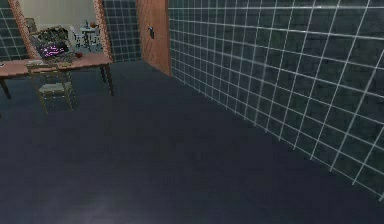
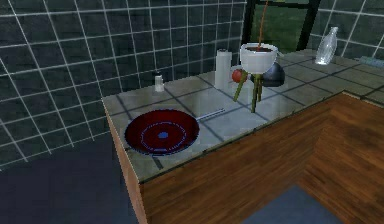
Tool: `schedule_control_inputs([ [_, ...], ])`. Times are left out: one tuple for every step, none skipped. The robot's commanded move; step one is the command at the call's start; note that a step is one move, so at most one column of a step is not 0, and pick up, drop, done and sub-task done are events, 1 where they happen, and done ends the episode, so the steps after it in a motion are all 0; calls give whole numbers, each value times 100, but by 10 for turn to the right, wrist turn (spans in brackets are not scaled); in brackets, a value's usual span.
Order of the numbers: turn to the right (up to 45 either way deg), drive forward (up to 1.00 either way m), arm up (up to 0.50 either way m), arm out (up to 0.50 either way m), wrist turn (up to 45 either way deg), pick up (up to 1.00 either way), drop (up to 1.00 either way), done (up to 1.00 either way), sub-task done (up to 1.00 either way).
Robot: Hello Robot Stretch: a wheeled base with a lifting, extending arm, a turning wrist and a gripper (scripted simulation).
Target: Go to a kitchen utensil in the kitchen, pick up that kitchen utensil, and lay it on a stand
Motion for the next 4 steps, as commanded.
schedule_control_inputs([
  [0,0,38,0,0,0,0,0,0],
  [0,0,0,18,0,0,0,0,0],
  [0,0,0,0,450,0,0,0,0],
  [0,0,0,0,450,0,0,0,0],
])
